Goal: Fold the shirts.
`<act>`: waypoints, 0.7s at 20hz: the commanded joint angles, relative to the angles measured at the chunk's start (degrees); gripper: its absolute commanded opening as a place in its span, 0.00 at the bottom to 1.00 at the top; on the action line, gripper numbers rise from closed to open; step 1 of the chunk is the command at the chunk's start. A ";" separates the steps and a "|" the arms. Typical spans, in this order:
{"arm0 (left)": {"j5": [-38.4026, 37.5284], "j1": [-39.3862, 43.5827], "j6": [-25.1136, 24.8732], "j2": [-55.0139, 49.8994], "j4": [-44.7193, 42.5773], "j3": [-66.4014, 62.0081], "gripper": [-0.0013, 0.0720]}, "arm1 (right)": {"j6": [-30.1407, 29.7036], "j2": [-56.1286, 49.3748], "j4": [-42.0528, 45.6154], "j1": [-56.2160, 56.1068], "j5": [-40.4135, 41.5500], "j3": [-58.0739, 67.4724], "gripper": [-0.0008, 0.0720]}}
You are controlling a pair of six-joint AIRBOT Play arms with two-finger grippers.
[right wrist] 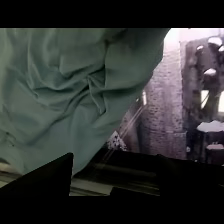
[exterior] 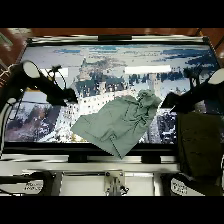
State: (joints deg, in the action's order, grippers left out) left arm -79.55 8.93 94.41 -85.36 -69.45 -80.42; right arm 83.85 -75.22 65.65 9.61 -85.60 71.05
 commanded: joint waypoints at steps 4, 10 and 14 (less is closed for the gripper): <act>13.49 2.91 -0.98 1.03 1.92 19.74 0.93 | -1.27 -0.81 -5.97 -0.42 10.54 -15.98 0.88; 10.58 -3.63 -5.55 0.39 -5.31 17.33 0.93 | -1.40 -0.81 -6.54 -9.11 16.65 -26.73 0.89; 12.74 -2.84 -7.06 -1.49 -3.58 17.44 0.93 | -2.60 -0.81 -14.36 -9.14 15.28 -28.92 0.89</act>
State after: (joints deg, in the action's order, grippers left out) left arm -68.16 6.22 89.01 -85.76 -73.45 -63.09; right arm 81.97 -76.01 56.03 1.34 -70.46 44.36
